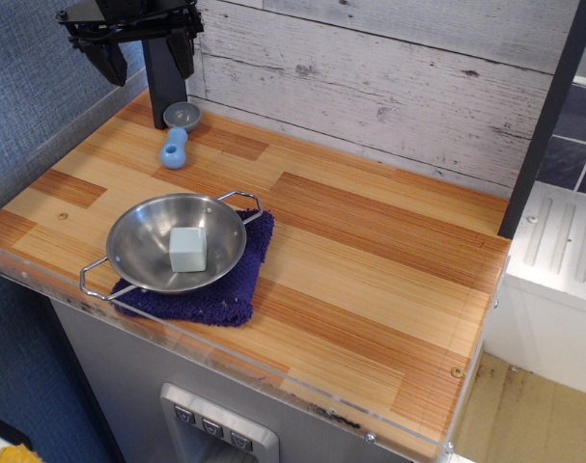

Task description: Take the ice cube out of the pot and put it next to the scrubber.

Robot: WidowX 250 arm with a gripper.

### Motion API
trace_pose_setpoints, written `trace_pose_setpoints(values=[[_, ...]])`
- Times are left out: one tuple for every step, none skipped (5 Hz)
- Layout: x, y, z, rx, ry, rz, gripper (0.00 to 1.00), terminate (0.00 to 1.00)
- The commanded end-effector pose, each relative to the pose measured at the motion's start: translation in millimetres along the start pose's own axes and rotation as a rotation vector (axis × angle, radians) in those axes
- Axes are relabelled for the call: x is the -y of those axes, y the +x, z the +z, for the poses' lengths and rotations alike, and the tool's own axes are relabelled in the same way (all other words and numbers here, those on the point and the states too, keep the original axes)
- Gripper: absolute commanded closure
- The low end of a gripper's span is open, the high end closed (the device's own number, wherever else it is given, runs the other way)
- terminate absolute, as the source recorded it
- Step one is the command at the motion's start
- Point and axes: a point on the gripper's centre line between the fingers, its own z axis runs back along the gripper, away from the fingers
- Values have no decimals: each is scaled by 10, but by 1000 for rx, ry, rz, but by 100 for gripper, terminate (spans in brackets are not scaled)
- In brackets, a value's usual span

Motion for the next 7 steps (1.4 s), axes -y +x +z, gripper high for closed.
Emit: trace_pose_setpoints(values=[[0, 0, 0, 0, 0, 0, 0, 0], [178, -133, 57, -12, -11, 29, 0, 0], [326, -224, 127, -24, -18, 37, 0, 0], [435, -361, 226, -24, -17, 36, 0, 0], [476, -596, 301, -32, -22, 12, 0, 0], [434, -927, 266, -58, 21, 14, 0, 0], [361, -1100, 211, -86, 41, 24, 0, 0]])
